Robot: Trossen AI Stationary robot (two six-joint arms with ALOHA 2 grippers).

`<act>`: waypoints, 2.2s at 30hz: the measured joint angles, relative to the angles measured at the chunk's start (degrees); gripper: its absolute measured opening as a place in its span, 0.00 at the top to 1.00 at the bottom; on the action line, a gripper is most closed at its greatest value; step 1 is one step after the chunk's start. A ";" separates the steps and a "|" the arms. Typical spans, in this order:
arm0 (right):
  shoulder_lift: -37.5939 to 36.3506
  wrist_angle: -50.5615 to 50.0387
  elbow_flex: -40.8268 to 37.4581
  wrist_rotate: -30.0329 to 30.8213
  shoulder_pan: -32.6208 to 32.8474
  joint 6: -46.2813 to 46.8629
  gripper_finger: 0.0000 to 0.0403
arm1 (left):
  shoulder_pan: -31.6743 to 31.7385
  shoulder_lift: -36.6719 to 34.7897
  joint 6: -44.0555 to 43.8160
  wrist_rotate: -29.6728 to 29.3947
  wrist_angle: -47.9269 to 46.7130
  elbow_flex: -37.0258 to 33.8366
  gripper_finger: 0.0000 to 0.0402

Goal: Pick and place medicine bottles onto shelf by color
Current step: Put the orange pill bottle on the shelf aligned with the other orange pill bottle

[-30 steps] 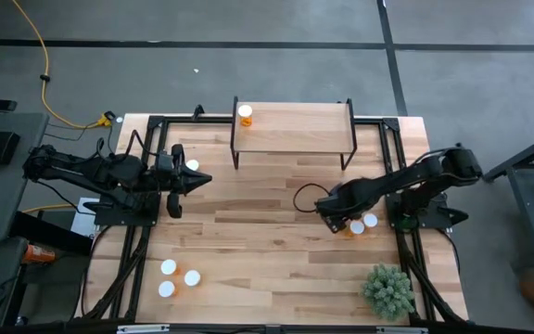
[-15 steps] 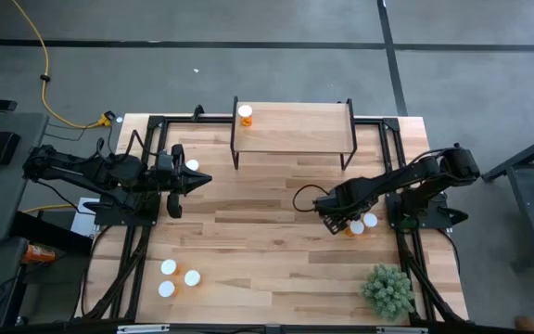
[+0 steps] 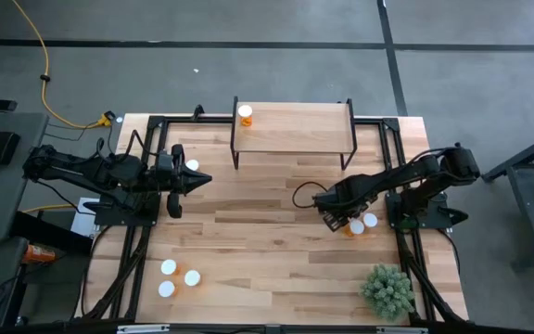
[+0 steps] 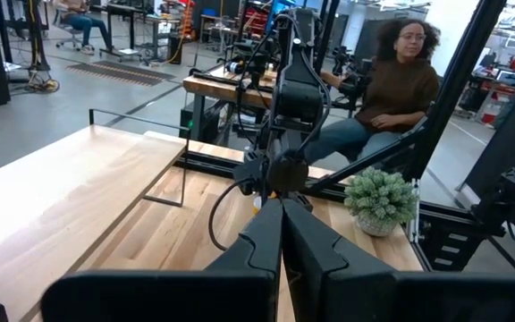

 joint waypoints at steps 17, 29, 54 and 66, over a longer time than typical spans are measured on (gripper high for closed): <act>0.02 0.37 0.00 1.36 0.02 -1.04 0.48 | 0.01 0.01 -0.01 -0.44 0.00 0.00 1.00; -0.79 -0.37 0.00 -0.54 0.02 -5.78 0.44 | 0.01 0.01 -0.01 -0.44 -0.02 0.00 1.00; -20.55 -2.46 0.02 -1.05 0.07 3.51 0.59 | 0.01 -0.02 -0.03 -1.21 -0.24 0.00 1.00; -13.87 -3.62 0.02 0.49 0.07 2.99 0.99 | 0.01 -0.02 -0.03 -2.19 -0.11 0.00 1.00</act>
